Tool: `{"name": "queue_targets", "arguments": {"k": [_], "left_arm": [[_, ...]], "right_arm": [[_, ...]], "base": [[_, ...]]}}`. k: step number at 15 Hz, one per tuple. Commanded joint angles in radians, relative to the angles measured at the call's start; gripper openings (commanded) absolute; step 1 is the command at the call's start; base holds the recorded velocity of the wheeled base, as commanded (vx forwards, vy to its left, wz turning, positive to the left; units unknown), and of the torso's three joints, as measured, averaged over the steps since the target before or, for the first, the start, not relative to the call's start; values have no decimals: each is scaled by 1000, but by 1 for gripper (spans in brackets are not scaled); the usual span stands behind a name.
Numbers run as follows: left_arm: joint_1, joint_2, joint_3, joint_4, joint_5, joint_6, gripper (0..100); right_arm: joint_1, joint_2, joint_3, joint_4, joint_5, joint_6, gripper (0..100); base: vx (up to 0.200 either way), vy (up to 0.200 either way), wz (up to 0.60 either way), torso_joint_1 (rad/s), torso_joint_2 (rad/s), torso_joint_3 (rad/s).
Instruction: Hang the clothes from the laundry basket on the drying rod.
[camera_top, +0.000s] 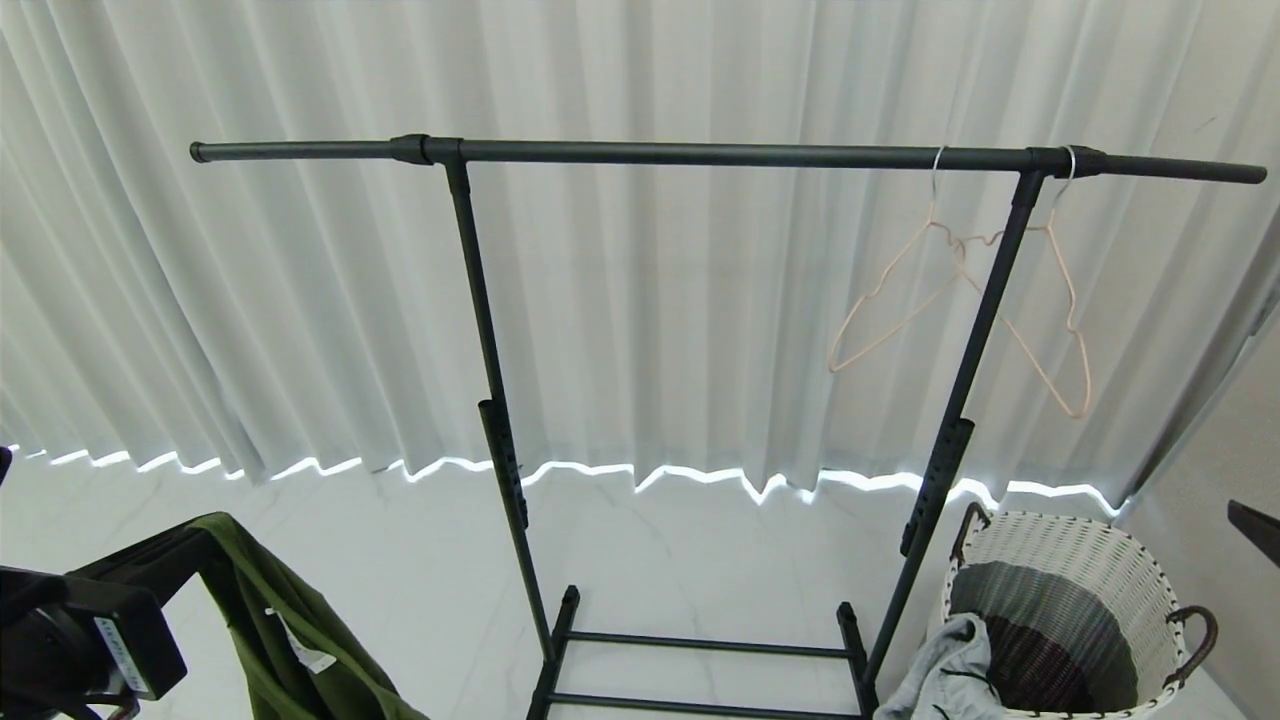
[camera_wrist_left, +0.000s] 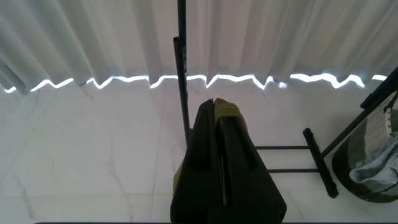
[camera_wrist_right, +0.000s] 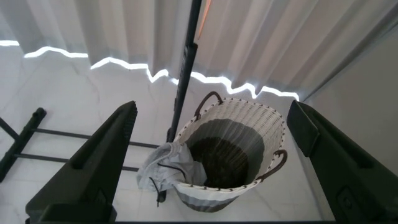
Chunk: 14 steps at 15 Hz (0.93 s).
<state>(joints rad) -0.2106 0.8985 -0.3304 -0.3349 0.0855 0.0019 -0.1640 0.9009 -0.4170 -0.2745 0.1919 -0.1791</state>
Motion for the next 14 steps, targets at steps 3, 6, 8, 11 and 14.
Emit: {"name": "queue_targets", "arguments": {"k": [3, 6, 8, 11, 14], "left_arm": [[0, -3, -4, -3, -1, -2, 0], [-6, -26, -6, -3, -7, -2, 0], [-6, -38, -6, -3, -43, 0, 0], [-6, -39, -1, -3, -69, 4, 0], [-4, -43, 1, -3, -70, 3, 0]], "right_arm": [[1, 0, 4, 0, 0, 0, 100], [9, -11, 21, 0, 0, -2, 100], [34, -16, 20, -2, -2, 4, 100], [38, -10, 18, -2, 0, 7, 100], [38, 1, -6, 1, 0, 56, 100]], "base": [[0, 0, 0, 211, -505, -295], [0, 0, 0, 227, -530, -302], [0, 0, 0, 242, -539, -305], [0, 0, 0, 102, -211, -116], [0, 0, 0, 11, -20, -12]]}}
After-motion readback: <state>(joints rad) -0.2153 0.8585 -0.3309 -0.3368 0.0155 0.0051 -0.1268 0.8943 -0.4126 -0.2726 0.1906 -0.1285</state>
